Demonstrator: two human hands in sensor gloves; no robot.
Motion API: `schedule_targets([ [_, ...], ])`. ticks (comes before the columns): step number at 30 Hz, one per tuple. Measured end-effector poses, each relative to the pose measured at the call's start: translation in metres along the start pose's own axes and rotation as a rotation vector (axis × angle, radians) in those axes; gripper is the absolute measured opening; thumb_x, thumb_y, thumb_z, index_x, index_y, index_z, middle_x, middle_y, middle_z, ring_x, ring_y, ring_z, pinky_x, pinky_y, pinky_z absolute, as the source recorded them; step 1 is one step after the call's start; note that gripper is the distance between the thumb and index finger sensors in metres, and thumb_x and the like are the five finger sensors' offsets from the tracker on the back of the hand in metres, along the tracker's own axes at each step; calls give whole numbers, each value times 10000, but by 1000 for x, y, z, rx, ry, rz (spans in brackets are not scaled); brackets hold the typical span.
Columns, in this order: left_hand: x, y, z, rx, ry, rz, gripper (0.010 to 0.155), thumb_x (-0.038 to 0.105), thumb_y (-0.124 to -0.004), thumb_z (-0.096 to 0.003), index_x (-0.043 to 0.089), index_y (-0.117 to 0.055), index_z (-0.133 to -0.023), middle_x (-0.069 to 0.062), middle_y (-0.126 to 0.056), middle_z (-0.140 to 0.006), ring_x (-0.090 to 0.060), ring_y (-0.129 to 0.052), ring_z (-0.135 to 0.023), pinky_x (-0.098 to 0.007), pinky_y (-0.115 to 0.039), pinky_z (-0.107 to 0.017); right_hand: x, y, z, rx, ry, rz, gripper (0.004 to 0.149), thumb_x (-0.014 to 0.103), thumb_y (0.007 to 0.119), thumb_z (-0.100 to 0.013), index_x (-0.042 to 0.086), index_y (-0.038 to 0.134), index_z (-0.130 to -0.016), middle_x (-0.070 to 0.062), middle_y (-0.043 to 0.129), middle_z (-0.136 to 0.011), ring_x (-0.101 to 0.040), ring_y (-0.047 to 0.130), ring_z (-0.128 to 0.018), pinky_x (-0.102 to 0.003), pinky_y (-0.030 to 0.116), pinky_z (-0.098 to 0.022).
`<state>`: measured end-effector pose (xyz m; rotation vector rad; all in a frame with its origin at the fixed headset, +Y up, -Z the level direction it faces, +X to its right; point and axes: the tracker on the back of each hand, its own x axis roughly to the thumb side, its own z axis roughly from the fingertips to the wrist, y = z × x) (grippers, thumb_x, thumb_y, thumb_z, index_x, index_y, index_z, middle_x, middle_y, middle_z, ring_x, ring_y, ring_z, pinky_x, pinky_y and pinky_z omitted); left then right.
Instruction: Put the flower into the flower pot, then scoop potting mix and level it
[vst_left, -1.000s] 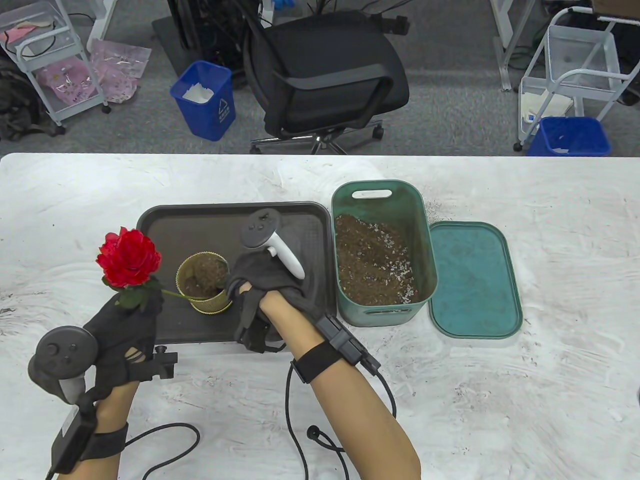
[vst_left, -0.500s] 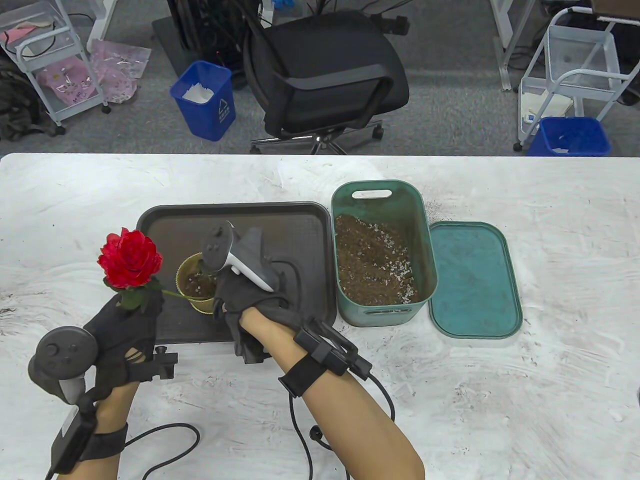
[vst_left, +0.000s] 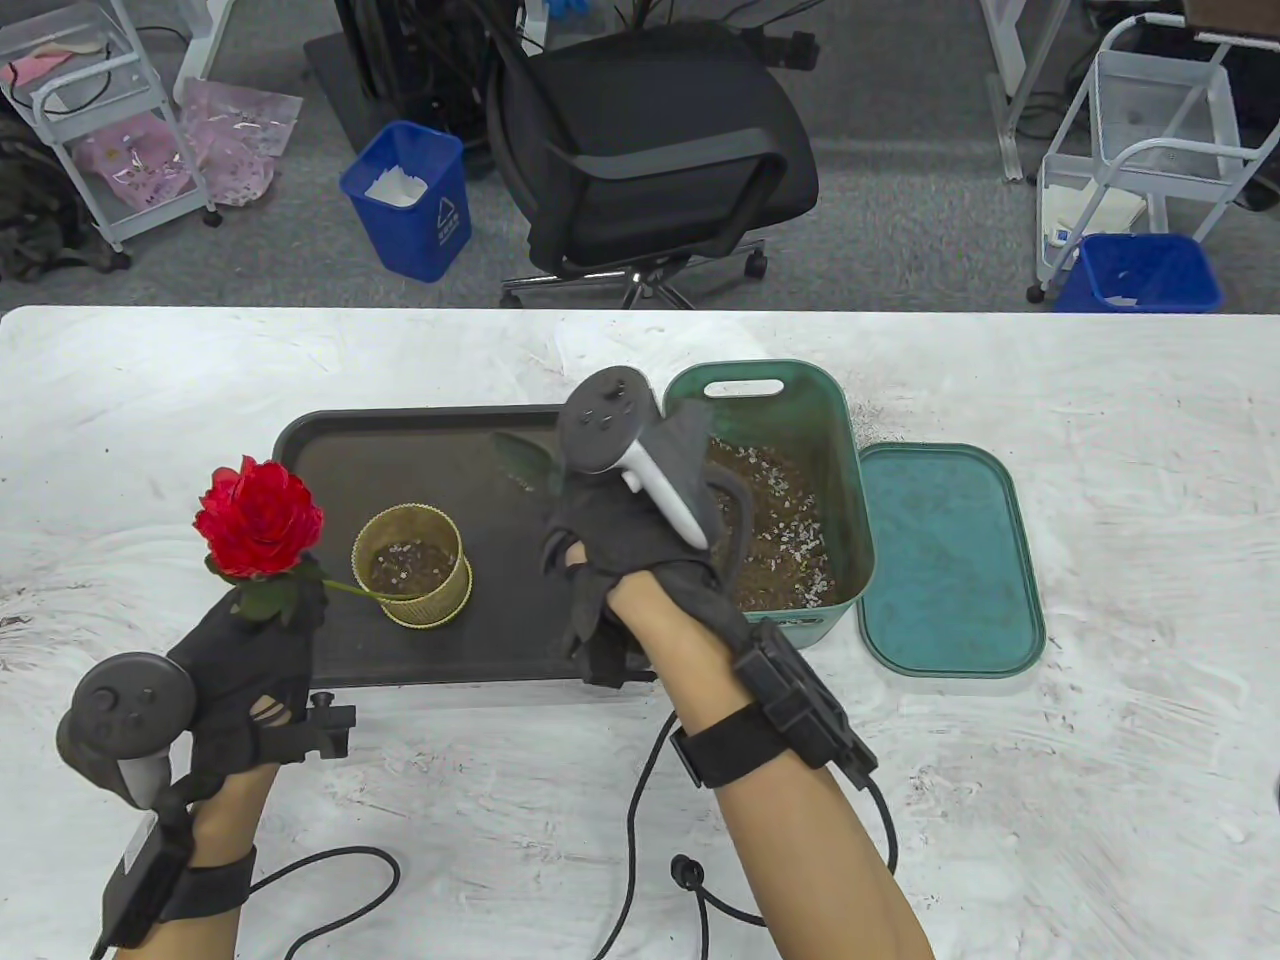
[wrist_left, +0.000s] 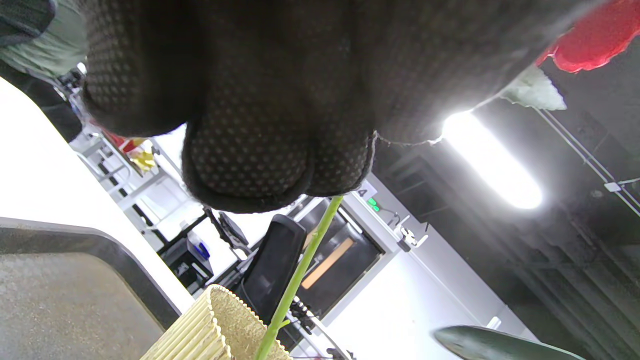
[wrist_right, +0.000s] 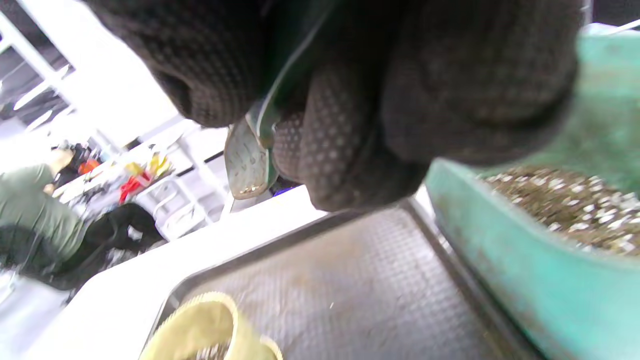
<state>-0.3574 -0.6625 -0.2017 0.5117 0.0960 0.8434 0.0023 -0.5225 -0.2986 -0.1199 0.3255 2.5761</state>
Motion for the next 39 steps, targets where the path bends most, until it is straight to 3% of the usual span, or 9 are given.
schedule_targets([
  [5, 1, -1, 0, -2, -8, -6, 426, 467, -926, -425, 211, -972, -763, 47, -1064, -594, -192, -1155, -371, -361, -962, -358, -42, -42, -8, -79, 140, -60, 543, 316, 834, -413, 46, 751, -877, -163, 987, -638, -310, 1058, -304, -407, 938, -163],
  [9, 1, 0, 0, 0, -7, -8, 425, 467, -928, -424, 212, -974, -760, 49, -1065, -593, -192, -1155, -371, -362, -962, -357, -77, -52, -20, -92, 271, 3, 542, 317, 829, -420, 40, 750, -880, -169, 988, -635, -311, 1058, -297, -404, 937, -161],
  [11, 1, 0, 0, 0, -6, -6, 426, 468, -927, -425, 211, -973, -761, 47, -1065, -594, -192, -1155, -372, -362, -962, -359, -93, -48, -29, -11, 339, 101, 543, 321, 823, -426, 29, 756, -879, -176, 994, -627, -306, 1064, -282, -392, 942, -141],
  [13, 1, 0, -1, -1, -6, -7, 426, 468, -926, -426, 212, -972, -763, 46, -1063, -596, -194, -1153, -375, -363, -961, -360, -110, -36, -40, 146, 421, 189, 537, 320, 814, -435, 19, 762, -877, -186, 998, -620, -303, 1066, -273, -386, 942, -130],
  [15, 1, 0, -1, 1, -6, -10, 426, 468, -926, -425, 211, -972, -762, 46, -1064, -595, -193, -1154, -373, -363, -961, -359, -122, -24, -49, 206, 469, 242, 534, 315, 814, -436, 13, 768, -873, -191, 1001, -611, -305, 1064, -261, -385, 939, -121],
  [22, 1, 0, -1, 5, -4, -17, 426, 467, -926, -425, 210, -973, -761, 44, -1065, -593, -193, -1154, -372, -363, -961, -358, -140, 2, -72, 271, 550, 341, 528, 319, 808, -437, 8, 782, -862, -185, 1010, -582, -289, 1057, -223, -370, 927, -91],
  [27, 0, 1, -1, 7, 2, -17, 426, 466, -926, -426, 209, -973, -762, 44, -1065, -594, -192, -1155, -371, -363, -961, -359, -142, 10, -80, 347, 508, 244, 526, 316, 793, -438, -2, 784, -857, -181, 1010, -560, -275, 1044, -197, -361, 913, -70],
  [32, 0, 1, -1, 7, 3, -15, 426, 466, -927, -424, 209, -974, -761, 44, -1065, -593, -193, -1155, -371, -363, -961, -358, -150, 14, -83, 414, 445, 31, 528, 318, 770, -441, -3, 774, -860, -169, 1004, -562, -262, 1041, -202, -352, 912, -73],
  [39, 0, 1, -2, 6, 3, -14, 424, 466, -928, -424, 210, -975, -759, 41, -1066, -593, -193, -1155, -370, -363, -961, -359, -159, 21, -90, 412, 409, -169, 532, 321, 761, -444, -2, 758, -867, -163, 997, -579, -258, 1046, -222, -348, 921, -92],
])
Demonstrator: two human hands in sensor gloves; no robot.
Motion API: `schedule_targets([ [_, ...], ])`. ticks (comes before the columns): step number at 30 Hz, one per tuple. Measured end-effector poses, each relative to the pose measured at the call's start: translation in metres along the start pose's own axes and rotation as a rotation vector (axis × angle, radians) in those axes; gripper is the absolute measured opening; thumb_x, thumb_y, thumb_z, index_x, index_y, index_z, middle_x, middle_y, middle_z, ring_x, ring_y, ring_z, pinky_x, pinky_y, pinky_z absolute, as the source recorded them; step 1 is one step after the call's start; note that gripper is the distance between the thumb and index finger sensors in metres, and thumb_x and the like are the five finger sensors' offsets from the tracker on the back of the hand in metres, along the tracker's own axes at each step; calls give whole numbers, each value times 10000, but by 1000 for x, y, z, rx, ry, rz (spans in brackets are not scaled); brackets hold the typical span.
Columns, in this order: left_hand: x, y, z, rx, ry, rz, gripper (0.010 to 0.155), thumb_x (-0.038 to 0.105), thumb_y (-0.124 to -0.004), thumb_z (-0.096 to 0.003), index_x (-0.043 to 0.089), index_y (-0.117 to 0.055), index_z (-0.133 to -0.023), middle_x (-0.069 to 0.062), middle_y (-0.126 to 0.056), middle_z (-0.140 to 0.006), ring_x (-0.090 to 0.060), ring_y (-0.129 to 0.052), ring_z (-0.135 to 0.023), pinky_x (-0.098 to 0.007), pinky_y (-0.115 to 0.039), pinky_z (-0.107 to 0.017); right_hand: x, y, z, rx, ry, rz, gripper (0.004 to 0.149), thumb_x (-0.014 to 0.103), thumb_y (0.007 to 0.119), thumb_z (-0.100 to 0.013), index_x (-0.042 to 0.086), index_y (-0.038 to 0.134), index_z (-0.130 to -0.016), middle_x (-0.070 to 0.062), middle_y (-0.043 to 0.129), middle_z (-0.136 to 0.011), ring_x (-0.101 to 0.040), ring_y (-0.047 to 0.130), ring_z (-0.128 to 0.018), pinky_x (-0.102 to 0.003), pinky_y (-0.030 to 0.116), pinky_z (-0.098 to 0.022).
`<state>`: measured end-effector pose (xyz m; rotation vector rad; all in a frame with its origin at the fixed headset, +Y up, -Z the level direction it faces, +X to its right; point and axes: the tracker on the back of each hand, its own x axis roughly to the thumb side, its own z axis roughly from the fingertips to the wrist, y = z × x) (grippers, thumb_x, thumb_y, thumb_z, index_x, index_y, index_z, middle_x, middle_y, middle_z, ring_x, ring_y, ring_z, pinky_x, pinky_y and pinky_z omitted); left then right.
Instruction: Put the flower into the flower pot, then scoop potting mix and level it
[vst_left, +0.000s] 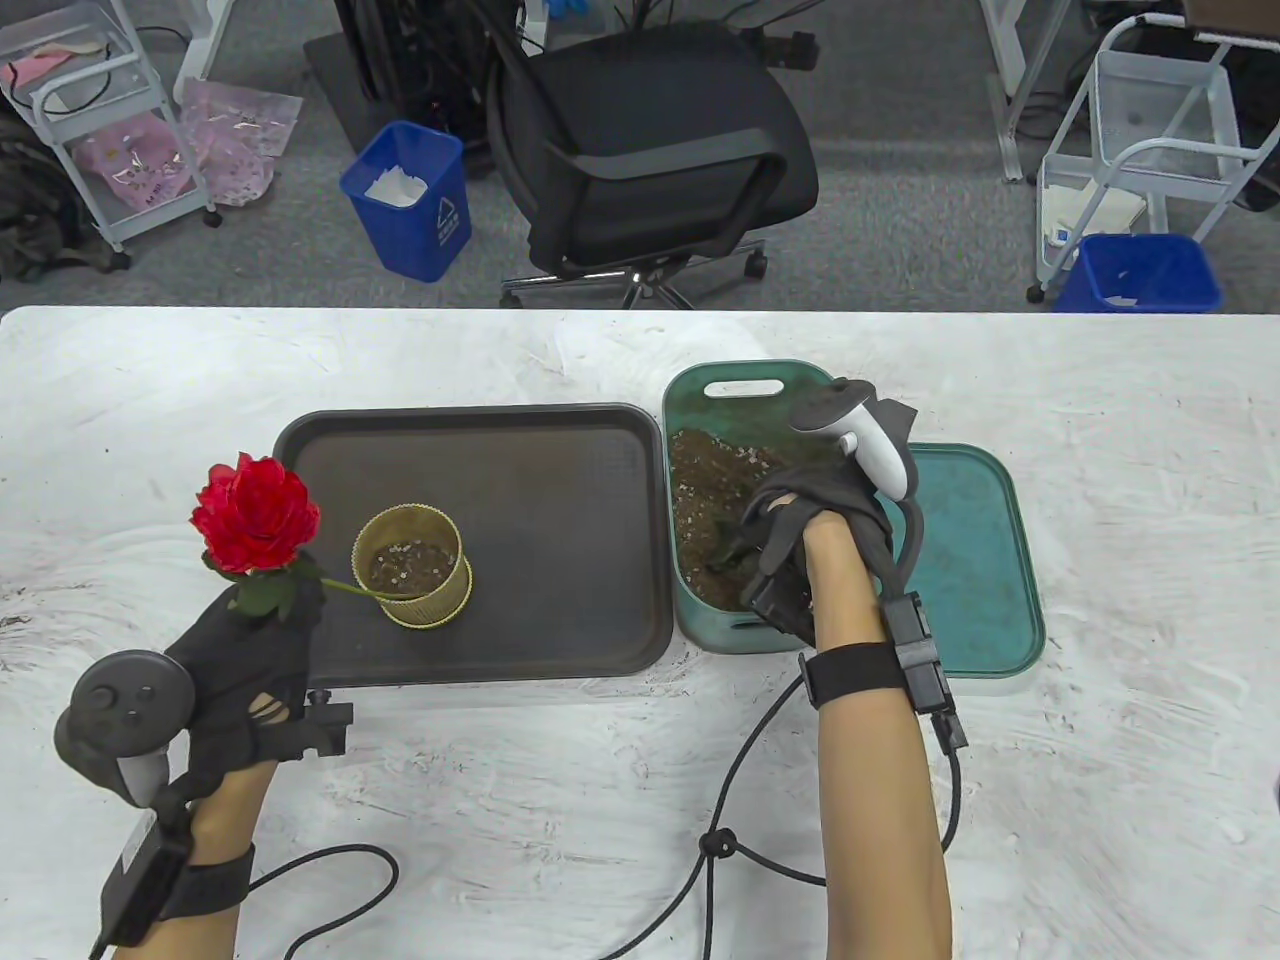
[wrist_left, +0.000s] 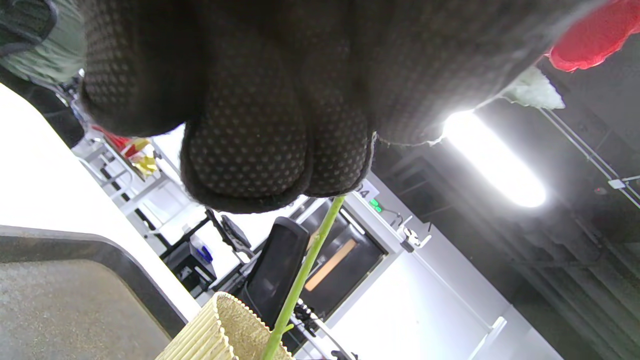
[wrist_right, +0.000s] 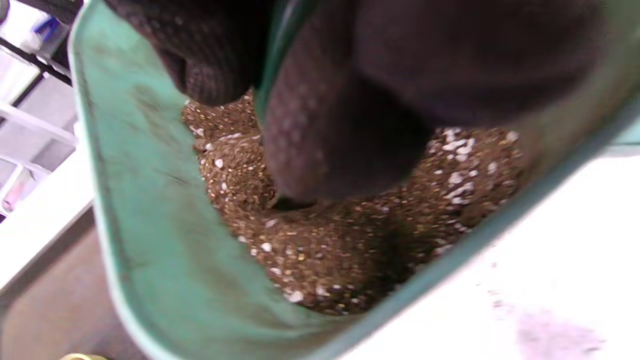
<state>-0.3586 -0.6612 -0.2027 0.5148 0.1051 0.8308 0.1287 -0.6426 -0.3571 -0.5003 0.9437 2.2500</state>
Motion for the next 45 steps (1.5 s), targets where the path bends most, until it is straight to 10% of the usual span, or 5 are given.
schedule_targets([
  [16, 0, -1, 0, -3, -2, 2, 426, 466, -926, -426, 207, -975, -761, 43, -1064, -595, -195, -1154, -372, -363, -961, -358, -32, -5, -2, 27, -100, -477, 525, 297, 703, -444, 8, 692, -883, -156, 958, -643, -291, 1069, -312, -383, 960, -157],
  [28, 0, 0, 0, -1, 4, 6, 425, 466, -926, -427, 209, -972, -763, 41, -1064, -594, -194, -1154, -372, -363, -961, -358, -22, -18, 42, -44, -208, -474, 522, 303, 713, -445, 13, 703, -880, -160, 963, -637, -294, 1070, -304, -384, 959, -147],
  [45, -2, 0, 0, 1, 5, 1, 426, 466, -926, -426, 209, -974, -761, 45, -1064, -594, -193, -1154, -371, -363, -961, -358, 101, 126, 52, 188, -439, -104, 524, 315, 729, -451, 13, 704, -879, -164, 968, -641, -291, 1078, -307, -380, 968, -150],
])
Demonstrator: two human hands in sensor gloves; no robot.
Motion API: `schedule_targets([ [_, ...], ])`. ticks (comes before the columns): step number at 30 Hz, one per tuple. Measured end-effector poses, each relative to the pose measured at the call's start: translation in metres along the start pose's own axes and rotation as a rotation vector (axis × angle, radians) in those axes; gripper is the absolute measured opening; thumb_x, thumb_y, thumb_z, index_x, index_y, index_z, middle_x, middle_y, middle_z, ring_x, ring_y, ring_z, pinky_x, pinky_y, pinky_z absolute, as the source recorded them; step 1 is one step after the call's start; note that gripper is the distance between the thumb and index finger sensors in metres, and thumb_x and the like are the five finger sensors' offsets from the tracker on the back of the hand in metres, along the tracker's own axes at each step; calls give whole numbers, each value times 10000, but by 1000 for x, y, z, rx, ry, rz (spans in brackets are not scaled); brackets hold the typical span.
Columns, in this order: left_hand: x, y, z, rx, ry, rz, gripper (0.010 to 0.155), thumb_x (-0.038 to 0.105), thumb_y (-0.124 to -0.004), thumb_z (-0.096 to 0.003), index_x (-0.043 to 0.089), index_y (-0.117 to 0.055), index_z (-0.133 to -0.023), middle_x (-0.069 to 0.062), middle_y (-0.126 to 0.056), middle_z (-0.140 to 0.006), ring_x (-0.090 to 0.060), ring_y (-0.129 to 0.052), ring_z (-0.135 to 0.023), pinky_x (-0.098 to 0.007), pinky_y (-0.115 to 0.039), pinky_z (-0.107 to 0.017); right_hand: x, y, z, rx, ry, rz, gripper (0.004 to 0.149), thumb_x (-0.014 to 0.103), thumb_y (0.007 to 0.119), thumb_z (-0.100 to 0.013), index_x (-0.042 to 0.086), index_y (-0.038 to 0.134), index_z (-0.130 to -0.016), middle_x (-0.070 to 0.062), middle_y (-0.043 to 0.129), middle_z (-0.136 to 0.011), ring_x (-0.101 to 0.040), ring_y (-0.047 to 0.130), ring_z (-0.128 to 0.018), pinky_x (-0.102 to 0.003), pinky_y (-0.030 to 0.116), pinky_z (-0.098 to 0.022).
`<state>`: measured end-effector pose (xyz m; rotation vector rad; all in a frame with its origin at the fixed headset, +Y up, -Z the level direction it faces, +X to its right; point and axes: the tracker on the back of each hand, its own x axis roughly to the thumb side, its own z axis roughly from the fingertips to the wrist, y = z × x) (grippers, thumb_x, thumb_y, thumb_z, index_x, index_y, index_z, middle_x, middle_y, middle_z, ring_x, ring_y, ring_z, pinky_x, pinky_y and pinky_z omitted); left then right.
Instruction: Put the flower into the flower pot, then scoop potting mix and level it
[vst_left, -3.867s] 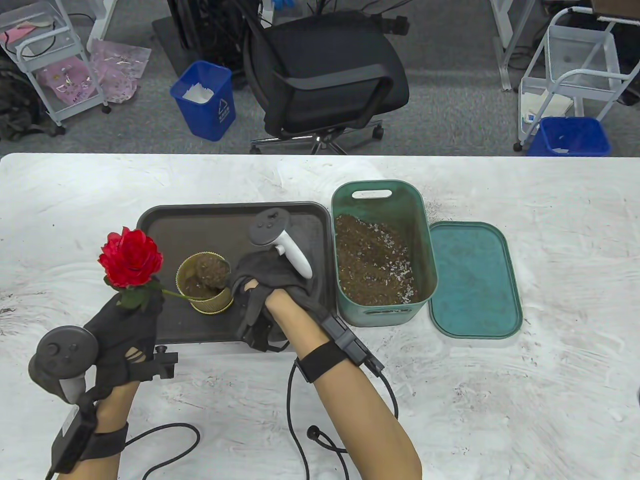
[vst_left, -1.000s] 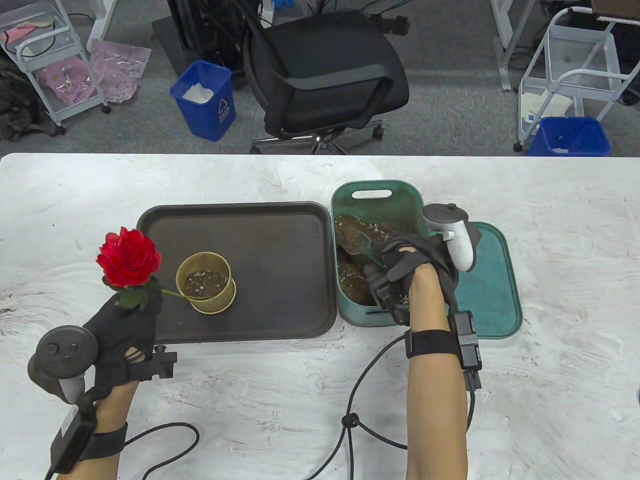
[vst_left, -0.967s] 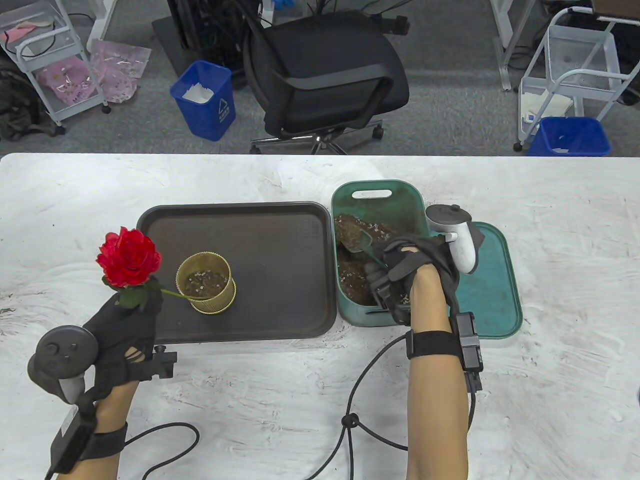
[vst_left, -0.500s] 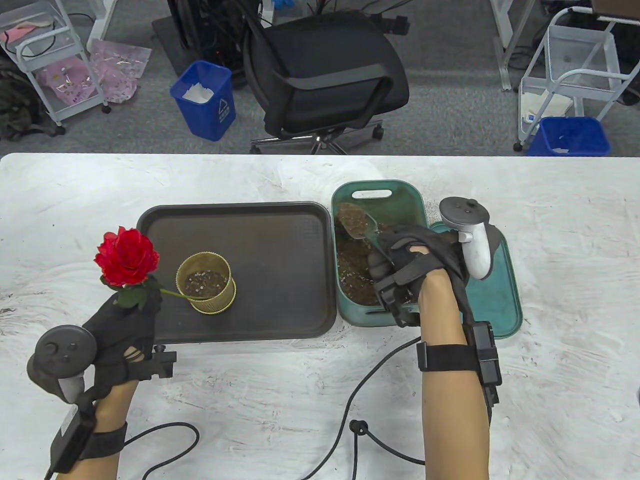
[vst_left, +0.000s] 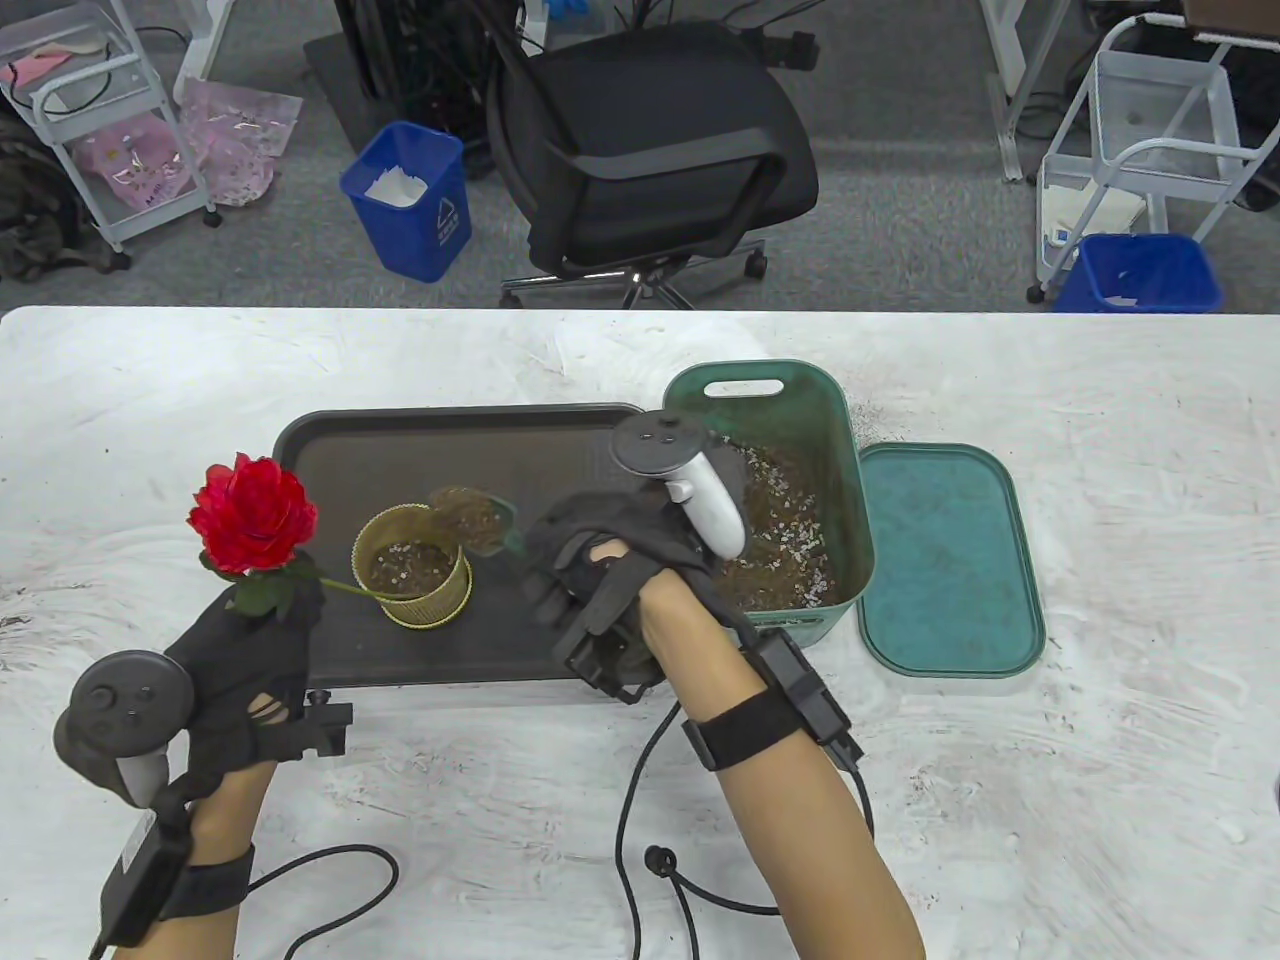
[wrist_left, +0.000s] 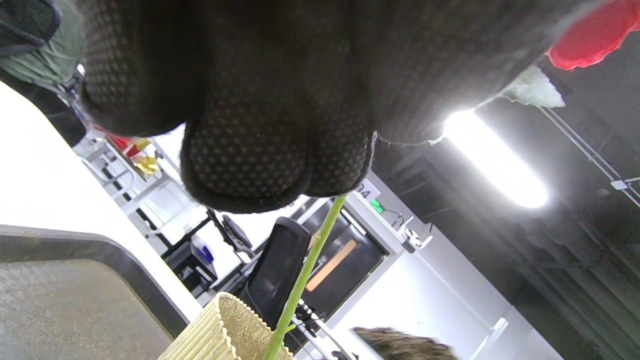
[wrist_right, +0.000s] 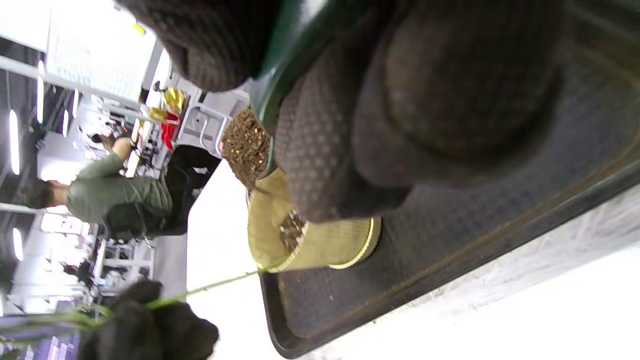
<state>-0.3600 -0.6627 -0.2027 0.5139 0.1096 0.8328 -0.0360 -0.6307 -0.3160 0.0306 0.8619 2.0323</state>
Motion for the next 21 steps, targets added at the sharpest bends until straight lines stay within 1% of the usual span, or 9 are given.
schedule_targets([
  [2, 0, 0, 0, -1, 1, 2, 426, 466, -926, -426, 207, -974, -760, 44, -1065, -593, -194, -1154, -370, -363, -961, -357, 6, 13, -6, -22, -14, 46, 526, 317, 741, -450, 13, 705, -877, -165, 970, -640, -295, 1079, -306, -383, 969, -151],
  [5, 0, 0, 0, -3, 0, 4, 425, 466, -926, -426, 208, -973, -762, 42, -1064, -594, -195, -1154, -371, -363, -961, -358, 17, 33, -7, -118, -46, 184, 528, 316, 770, -442, 13, 715, -871, -168, 974, -636, -301, 1081, -303, -389, 970, -148],
  [8, 0, 0, 0, -3, -1, 5, 425, 467, -926, -425, 211, -974, -760, 45, -1065, -592, -193, -1155, -370, -362, -962, -356, 30, 50, -2, -246, -85, 397, 530, 318, 792, -433, 24, 725, -868, -161, 981, -637, -303, 1082, -306, -394, 971, -150],
  [9, 1, 0, 0, -3, -2, 4, 425, 466, -926, -426, 210, -973, -761, 44, -1065, -593, -193, -1155, -370, -363, -962, -357, 35, 57, 0, -315, -103, 498, 532, 318, 804, -427, 30, 729, -867, -158, 984, -638, -304, 1082, -307, -397, 969, -151],
  [11, 0, 0, 0, -2, -2, 3, 425, 465, -926, -426, 209, -973, -761, 42, -1065, -593, -195, -1154, -370, -363, -961, -357, 41, 64, 3, -387, -131, 616, 541, 319, 825, -415, 40, 732, -869, -151, 985, -643, -303, 1082, -313, -399, 968, -158],
  [14, 0, 0, 0, -1, -3, 0, 424, 465, -927, -425, 209, -975, -760, 43, -1064, -593, -194, -1154, -371, -362, -962, -357, 47, 72, 7, -428, -150, 724, 550, 311, 846, -404, 53, 730, -876, -143, 982, -655, -302, 1077, -329, -403, 965, -174],
  [16, 0, 0, 0, 0, -3, -1, 424, 465, -927, -425, 209, -974, -760, 44, -1065, -593, -194, -1155, -369, -362, -962, -355, 48, 74, 10, -434, -159, 744, 552, 310, 850, -401, 57, 732, -877, -142, 982, -657, -302, 1077, -332, -404, 964, -177],
  [19, 0, 0, 0, 0, -1, 2, 426, 467, -926, -426, 209, -973, -761, 45, -1065, -593, -193, -1154, -372, -362, -962, -358, 48, 73, 15, -444, -168, 727, 551, 309, 852, -399, 56, 736, -874, -143, 984, -653, -302, 1078, -328, -405, 964, -173],
  [21, 0, 0, 0, -2, -3, 3, 424, 465, -927, -425, 209, -974, -760, 43, -1064, -594, -195, -1154, -371, -363, -961, -357, 49, 67, 22, -458, -171, 713, 550, 311, 849, -400, 55, 737, -874, -141, 985, -652, -300, 1079, -325, -403, 965, -172],
])
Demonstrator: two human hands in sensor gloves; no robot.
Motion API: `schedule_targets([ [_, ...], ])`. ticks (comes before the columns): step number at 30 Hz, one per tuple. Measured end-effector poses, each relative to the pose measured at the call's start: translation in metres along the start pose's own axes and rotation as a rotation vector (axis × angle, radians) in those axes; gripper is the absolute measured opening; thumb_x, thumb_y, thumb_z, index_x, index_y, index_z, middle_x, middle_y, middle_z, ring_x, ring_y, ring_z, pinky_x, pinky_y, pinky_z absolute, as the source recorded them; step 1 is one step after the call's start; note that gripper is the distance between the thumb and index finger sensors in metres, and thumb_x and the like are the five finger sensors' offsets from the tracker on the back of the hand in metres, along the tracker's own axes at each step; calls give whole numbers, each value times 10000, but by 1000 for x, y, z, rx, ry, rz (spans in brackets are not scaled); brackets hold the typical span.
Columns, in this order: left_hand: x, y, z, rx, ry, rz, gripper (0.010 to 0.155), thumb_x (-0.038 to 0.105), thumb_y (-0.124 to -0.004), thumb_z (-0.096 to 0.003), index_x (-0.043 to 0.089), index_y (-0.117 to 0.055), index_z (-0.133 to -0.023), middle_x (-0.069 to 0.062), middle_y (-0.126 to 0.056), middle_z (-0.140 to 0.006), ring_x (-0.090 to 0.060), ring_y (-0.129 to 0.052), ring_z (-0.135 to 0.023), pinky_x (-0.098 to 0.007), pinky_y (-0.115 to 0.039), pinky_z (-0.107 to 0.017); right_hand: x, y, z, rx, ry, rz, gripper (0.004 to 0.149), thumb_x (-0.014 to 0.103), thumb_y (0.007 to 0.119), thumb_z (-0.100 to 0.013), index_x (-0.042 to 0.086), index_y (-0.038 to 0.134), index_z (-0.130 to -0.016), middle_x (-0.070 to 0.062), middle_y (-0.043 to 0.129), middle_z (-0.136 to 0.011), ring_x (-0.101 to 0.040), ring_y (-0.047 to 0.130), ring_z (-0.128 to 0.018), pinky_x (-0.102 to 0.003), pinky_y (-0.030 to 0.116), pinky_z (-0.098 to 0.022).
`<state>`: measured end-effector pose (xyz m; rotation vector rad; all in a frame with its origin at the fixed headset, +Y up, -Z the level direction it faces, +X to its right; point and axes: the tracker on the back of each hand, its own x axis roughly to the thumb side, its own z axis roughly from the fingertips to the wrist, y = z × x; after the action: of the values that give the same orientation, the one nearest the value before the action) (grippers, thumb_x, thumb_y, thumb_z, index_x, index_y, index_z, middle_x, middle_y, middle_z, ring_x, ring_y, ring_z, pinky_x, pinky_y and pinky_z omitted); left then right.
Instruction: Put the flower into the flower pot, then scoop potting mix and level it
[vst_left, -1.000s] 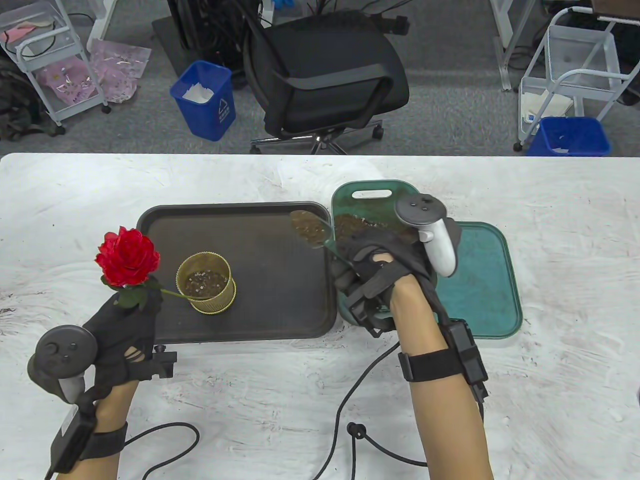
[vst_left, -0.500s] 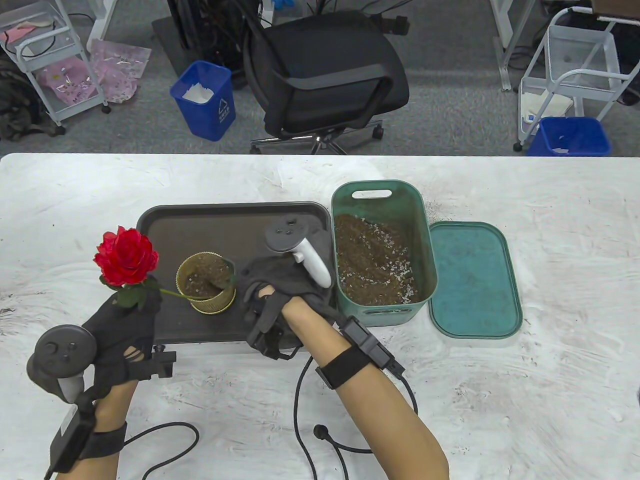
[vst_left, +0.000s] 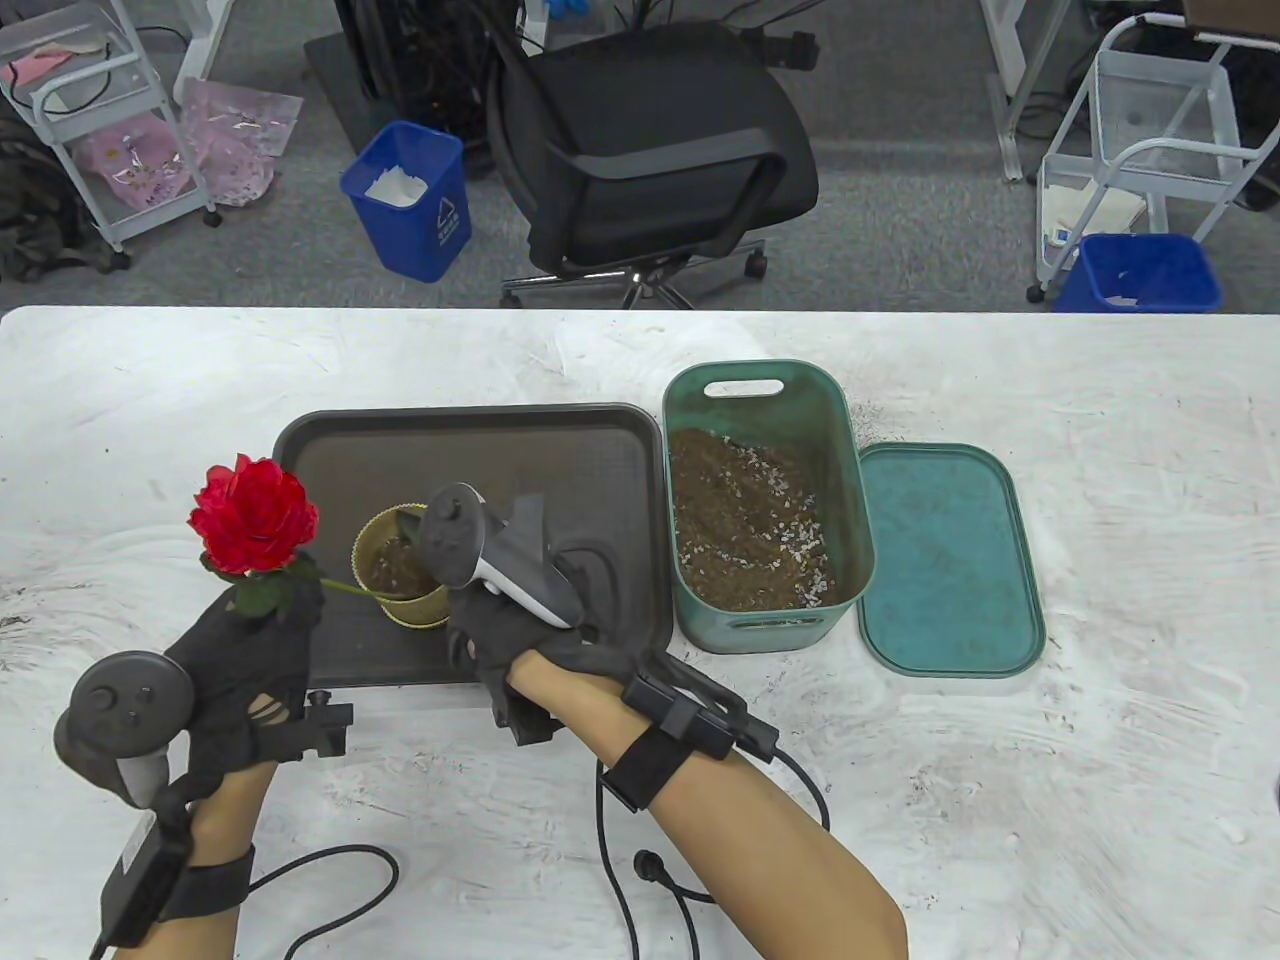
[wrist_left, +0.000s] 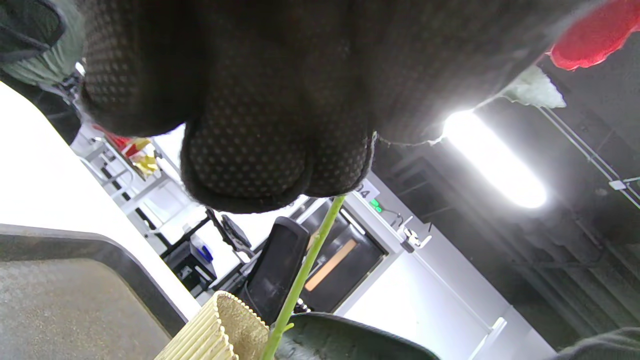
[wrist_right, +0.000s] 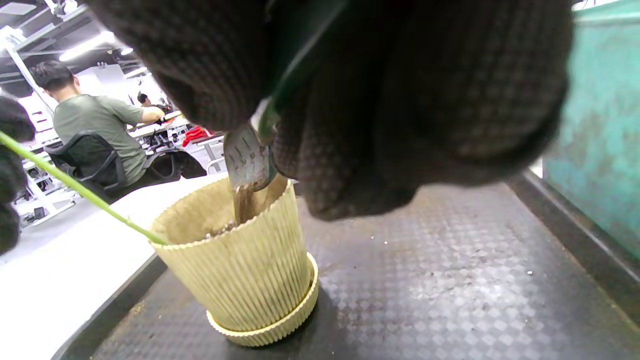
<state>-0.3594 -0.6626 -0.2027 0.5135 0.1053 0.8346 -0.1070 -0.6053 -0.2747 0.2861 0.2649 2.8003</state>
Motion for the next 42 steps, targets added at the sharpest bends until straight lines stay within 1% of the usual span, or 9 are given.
schedule_targets([
  [4, 0, 0, 0, -2, -2, 3, 426, 466, -927, -425, 208, -976, -760, 43, -1065, -593, -193, -1154, -371, -362, -962, -359, -19, -29, 8, -30, 40, -95, 548, 310, 843, -400, 54, 737, -873, -144, 986, -648, -300, 1078, -321, -403, 965, -170],
  [8, 0, -1, 0, -3, -5, 1, 425, 466, -926, -426, 208, -974, -761, 46, -1064, -595, -192, -1155, -371, -362, -961, -358, -59, -73, 17, -98, 141, -223, 545, 308, 841, -403, 49, 740, -871, -148, 986, -645, -302, 1077, -317, -405, 962, -168],
  [13, 0, 0, 0, 2, 3, -2, 425, 466, -926, -425, 210, -974, -760, 42, -1065, -593, -193, -1154, -371, -362, -962, -358, -124, -123, 25, -207, 327, -242, 544, 309, 839, -405, 47, 741, -872, -153, 987, -641, -303, 1075, -313, -404, 960, -164],
  [17, -1, 0, -1, 1, 6, 1, 424, 467, -925, -425, 212, -973, -761, 47, -1065, -593, -192, -1154, -371, -362, -961, -357, -173, -137, 22, -265, 460, -260, 520, 325, 832, -414, 52, 775, -853, -160, 1001, -607, -309, 1064, -269, -408, 941, -132],
  [22, -6, 1, -2, 4, 39, 20, 426, 468, -925, -425, 210, -974, -760, 44, -1065, -592, -192, -1155, -369, -361, -962, -358, -216, -116, -13, -98, 598, -124, 517, 328, 830, -419, 57, 778, -856, -159, 1001, -608, -306, 1059, -269, -402, 936, -133],
  [26, -7, 1, -3, 2, 50, 31, 424, 468, -927, -424, 210, -976, -757, 44, -1066, -590, -191, -1156, -367, -361, -963, -355, -226, -87, -42, 26, 642, -47, 516, 325, 829, -420, 64, 775, -861, -157, 998, -621, -311, 1059, -284, -407, 936, -145],
  [30, -8, 2, -3, 2, 55, 34, 426, 468, -927, -424, 209, -976, -758, 47, -1066, -590, -191, -1155, -369, -360, -963, -355, -227, -66, -62, 92, 664, 30, 517, 326, 824, -421, 75, 768, -870, -150, 994, -639, -313, 1058, -307, -408, 936, -167],
  [36, -7, 2, -3, 4, 58, 33, 426, 470, -926, -424, 210, -975, -758, 46, -1067, -590, -192, -1155, -368, -361, -963, -357, -231, -54, -75, 171, 686, -49, 522, 321, 801, -425, 63, 750, -876, -145, 986, -639, -309, 1057, -312, -408, 937, -173],
  [42, -7, 2, -3, 3, 43, 22, 426, 468, -927, -423, 209, -977, -757, 45, -1066, -590, -192, -1155, -367, -361, -962, -356, -247, -42, -77, 286, 723, -324, 534, 314, 767, -430, 19, 725, -873, -154, 979, -624, -302, 1061, -301, -407, 938, -166],
])
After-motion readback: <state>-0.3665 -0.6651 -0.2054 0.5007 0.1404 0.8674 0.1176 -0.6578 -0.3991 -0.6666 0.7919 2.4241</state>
